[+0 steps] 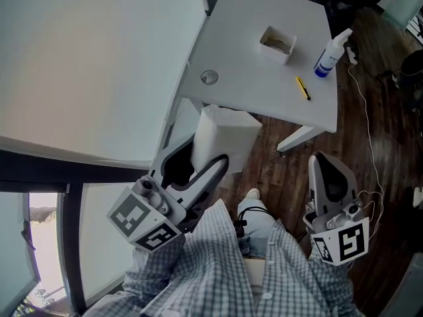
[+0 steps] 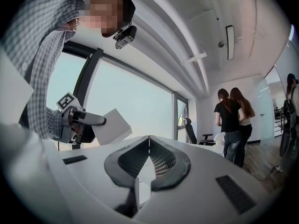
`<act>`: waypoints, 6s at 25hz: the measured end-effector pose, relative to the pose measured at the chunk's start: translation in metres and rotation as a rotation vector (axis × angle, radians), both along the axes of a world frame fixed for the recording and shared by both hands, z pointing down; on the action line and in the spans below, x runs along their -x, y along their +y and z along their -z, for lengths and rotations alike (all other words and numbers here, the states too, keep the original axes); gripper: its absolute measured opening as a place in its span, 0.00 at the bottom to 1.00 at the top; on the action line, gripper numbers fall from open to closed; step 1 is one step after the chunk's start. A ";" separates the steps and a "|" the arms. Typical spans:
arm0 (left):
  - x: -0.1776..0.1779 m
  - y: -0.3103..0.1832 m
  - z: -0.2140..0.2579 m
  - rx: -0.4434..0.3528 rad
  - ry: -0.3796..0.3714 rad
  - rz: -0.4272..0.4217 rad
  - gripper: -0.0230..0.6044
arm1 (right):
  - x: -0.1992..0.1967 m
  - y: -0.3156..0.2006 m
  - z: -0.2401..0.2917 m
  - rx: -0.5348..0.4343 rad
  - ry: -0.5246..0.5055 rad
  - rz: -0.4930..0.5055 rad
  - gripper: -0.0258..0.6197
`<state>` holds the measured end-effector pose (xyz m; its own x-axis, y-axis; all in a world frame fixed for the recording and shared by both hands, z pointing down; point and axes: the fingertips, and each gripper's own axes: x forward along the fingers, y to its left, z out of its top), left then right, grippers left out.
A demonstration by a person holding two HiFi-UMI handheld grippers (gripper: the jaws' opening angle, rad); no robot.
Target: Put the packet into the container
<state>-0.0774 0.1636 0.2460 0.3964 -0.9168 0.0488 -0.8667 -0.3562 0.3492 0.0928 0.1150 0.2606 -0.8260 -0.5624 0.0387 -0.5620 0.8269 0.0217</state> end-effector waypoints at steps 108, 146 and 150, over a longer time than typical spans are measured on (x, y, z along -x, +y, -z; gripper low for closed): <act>0.076 -0.298 -0.024 0.037 0.042 -0.216 0.45 | 0.065 -0.235 -0.018 0.035 0.094 -0.213 0.06; 0.011 -0.407 -0.063 0.113 -0.092 -0.233 0.45 | -0.023 -0.284 -0.046 0.133 0.074 -0.286 0.06; 0.007 -0.416 -0.076 0.136 -0.113 -0.235 0.45 | -0.031 -0.285 -0.050 0.143 0.076 -0.297 0.06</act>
